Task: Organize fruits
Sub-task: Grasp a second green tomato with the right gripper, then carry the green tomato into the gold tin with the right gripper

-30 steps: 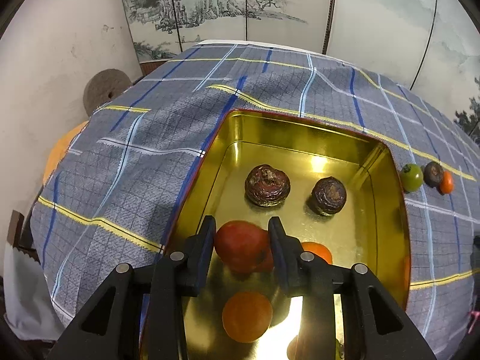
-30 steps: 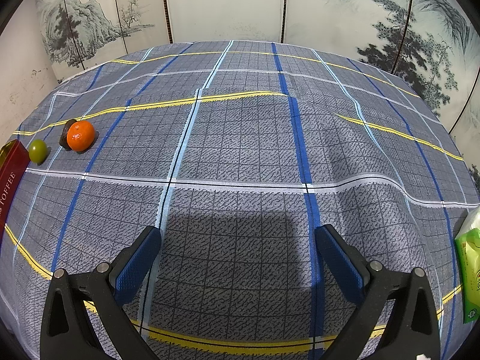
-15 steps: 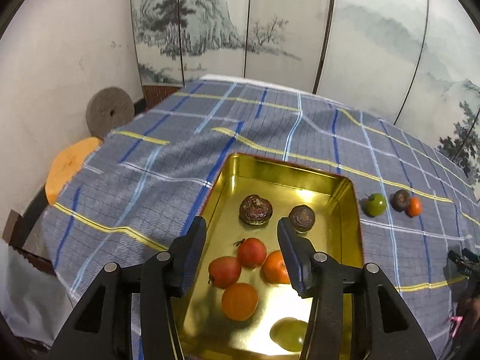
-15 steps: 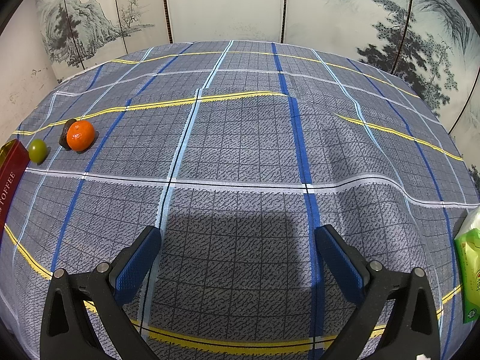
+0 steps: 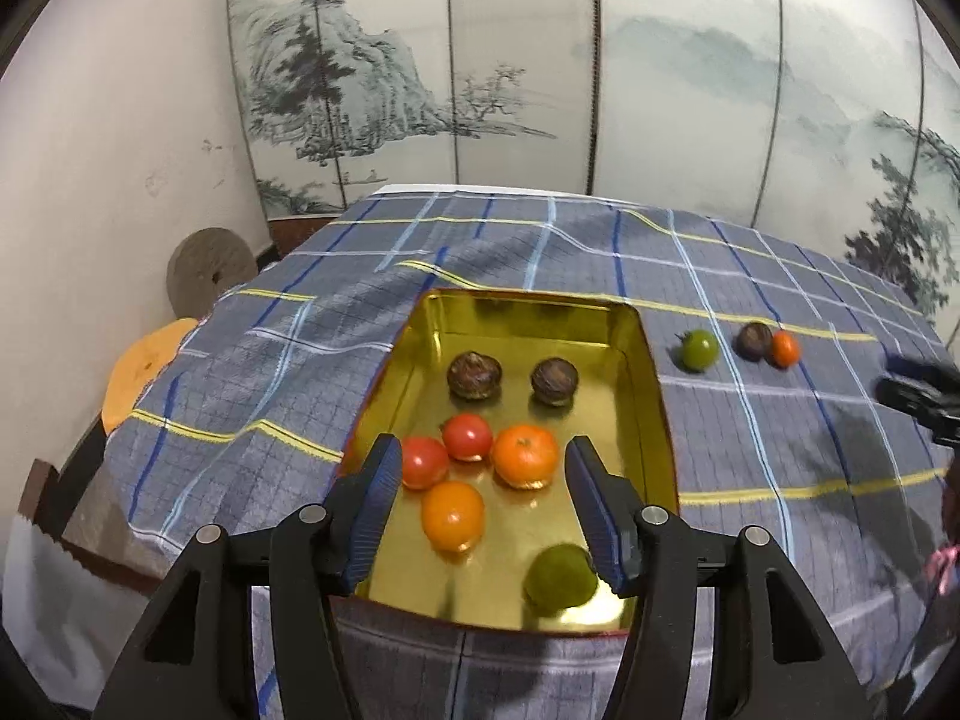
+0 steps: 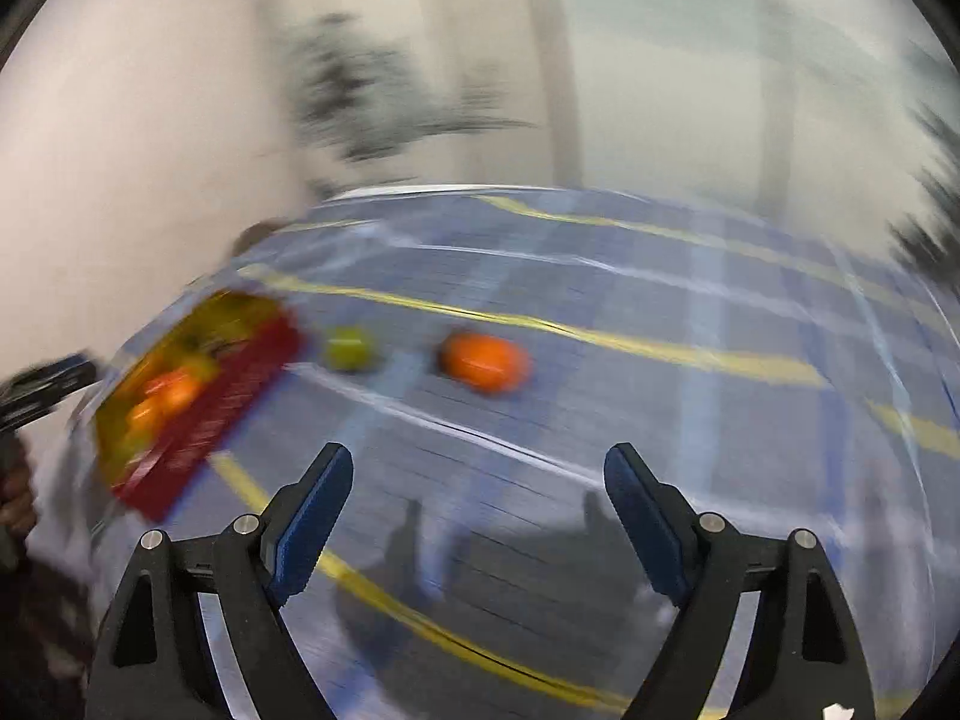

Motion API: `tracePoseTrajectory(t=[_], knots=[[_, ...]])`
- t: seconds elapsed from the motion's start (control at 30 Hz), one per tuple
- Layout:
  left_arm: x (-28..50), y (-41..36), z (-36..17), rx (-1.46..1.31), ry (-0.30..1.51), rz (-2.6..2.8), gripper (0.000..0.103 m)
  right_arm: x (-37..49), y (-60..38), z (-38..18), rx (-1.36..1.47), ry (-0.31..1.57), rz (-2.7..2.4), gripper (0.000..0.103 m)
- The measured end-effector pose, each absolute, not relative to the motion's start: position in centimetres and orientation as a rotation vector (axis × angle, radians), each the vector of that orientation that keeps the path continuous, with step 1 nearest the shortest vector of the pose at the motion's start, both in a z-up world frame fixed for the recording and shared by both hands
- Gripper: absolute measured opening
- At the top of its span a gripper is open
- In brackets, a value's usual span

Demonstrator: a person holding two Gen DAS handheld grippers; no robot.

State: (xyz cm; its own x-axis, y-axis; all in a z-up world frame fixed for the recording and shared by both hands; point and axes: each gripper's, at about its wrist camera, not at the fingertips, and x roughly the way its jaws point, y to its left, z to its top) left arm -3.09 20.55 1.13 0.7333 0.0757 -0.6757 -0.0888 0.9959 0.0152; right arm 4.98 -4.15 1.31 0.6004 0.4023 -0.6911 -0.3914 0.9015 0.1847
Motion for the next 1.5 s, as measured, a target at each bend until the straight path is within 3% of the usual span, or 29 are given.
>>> tracePoseTrajectory(t=[0.23, 0.43, 0.63, 0.67, 0.77, 1.5], knots=[[-3.9, 21.6, 1.1, -0.095, 0.745, 0.079, 0.060, 9.4, 6.4, 0.0, -0.246, 0.840, 0.667, 0.080], [-3.8, 22.6, 0.9, -0.107, 0.753, 0.091, 0.061, 13.2, 9.8, -2.1, -0.313, 0.865, 0.667, 0.079], [-3.2, 22.7, 0.4, -0.114, 0.771, 0.087, 0.060, 15.7, 11.5, -4.0, -0.348, 0.909, 0.663, 0.069], [-3.2, 22.6, 0.3, -0.113, 0.773, 0.089, 0.060, 16.1, 11.7, -4.4, -0.348, 0.924, 0.668, 0.066], [-3.1, 22.6, 0.1, -0.113, 0.776, 0.093, 0.060, 17.1, 12.0, -5.5, -0.333, 0.983, 0.671, 0.035], [-5.0, 23.0, 0.9, -0.138, 0.758, 0.109, 0.061, 6.8, 9.2, 2.0, -0.072, 0.818, 0.702, 0.034]])
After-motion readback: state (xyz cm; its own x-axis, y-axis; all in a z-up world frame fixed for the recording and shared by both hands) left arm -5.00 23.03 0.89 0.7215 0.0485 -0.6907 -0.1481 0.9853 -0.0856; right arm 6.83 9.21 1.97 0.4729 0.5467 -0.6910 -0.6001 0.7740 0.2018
